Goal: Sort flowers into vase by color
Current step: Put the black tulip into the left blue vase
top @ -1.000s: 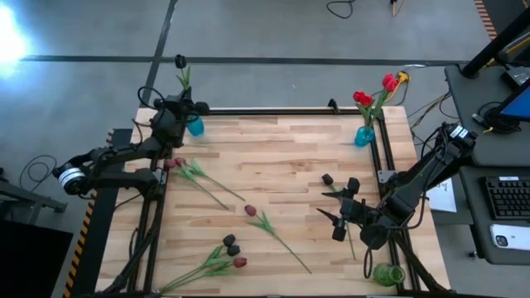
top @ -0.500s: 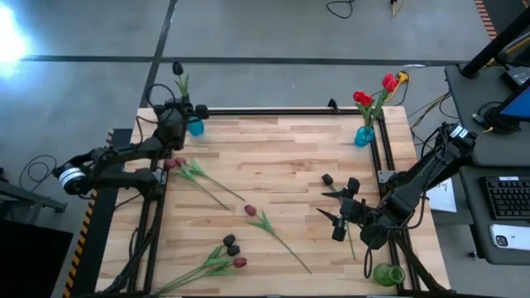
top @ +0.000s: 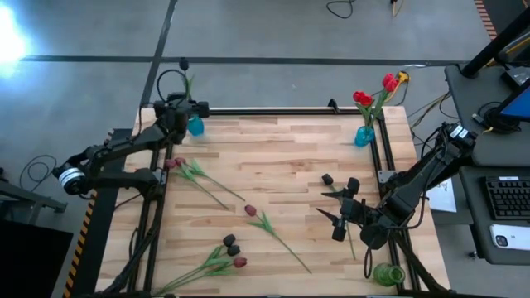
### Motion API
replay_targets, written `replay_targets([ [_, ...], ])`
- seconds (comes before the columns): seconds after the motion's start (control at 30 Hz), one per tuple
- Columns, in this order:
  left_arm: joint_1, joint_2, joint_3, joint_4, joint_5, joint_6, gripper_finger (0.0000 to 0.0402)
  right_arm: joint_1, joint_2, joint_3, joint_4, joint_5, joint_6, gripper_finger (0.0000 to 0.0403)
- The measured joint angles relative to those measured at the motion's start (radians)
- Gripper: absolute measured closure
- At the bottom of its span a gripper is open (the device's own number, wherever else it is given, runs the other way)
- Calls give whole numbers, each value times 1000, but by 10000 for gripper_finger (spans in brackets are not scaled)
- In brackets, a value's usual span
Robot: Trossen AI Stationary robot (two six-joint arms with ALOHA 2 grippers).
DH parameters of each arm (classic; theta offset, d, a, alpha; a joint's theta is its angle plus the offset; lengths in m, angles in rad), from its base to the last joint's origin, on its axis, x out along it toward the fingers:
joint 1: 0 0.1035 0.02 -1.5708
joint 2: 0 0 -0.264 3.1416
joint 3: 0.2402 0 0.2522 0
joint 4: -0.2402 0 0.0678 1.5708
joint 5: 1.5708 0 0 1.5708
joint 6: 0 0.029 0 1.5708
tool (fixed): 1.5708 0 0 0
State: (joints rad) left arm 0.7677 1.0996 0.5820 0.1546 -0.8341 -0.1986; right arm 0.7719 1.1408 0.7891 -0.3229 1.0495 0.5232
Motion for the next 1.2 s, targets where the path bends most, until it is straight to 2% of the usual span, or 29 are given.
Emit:
replay_targets([
  [0.17,-1,0,95,-220,-4,-52,255,0,0,0,0,0,0,177],
  [0.33,-18,-14,157,-366,-5,-97,254,0,0,0,0,-1,-1,177],
  [0.47,-74,-51,185,-434,7,-103,254,0,0,0,-1,-1,-2,177],
  [0.6,-175,-104,209,-547,71,-179,254,0,0,0,-5,-1,-3,177],
  [0.7,-299,-151,205,-582,106,-240,254,0,0,0,-14,-1,-1,177],
  [0.8,-467,-183,182,-582,119,-298,257,-8,0,0,-21,-2,27,177],
  [0.9,-666,-188,154,-551,115,-336,263,-40,0,-2,-83,-66,125,177],
  [1.07,-997,-147,77,-316,15,-310,272,-109,33,-3,-205,-220,296,177],
  [1.2,-1199,-74,24,-67,-71,-176,277,-125,112,-2,-230,-271,365,177],
])
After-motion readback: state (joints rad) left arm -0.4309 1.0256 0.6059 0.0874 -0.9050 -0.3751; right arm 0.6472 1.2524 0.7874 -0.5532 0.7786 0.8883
